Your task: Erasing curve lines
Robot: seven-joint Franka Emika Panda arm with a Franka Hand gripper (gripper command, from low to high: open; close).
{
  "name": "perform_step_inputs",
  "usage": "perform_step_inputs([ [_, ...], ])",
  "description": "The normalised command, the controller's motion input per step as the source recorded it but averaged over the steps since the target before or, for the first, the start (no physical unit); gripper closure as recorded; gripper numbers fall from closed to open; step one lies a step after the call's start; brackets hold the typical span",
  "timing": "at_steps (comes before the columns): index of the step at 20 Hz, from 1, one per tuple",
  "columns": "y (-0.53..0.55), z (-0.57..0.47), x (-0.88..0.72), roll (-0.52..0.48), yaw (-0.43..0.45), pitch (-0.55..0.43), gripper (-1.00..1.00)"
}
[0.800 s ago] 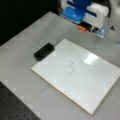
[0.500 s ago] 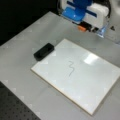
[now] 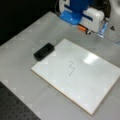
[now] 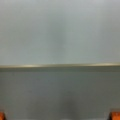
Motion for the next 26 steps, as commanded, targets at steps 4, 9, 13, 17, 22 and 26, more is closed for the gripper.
perform_step_inputs([
  [4,-0.58,-0.15,0.18,-0.035,0.148,-0.056,-1.00],
  [9,-0.43,-0.12,0.15,0.040,0.094,-0.003,-1.00],
  [13,-0.35,-0.16,0.19,-0.039,0.046,0.018,-1.00],
  [17,-0.29,-0.08,0.20,-0.051,0.154,0.103,-1.00],
  [22,-0.47,-0.13,0.24,-0.059,0.238,0.134,-1.00],
  [26,-0.47,-0.10,0.18,-0.024,0.233,0.175,-1.00],
])
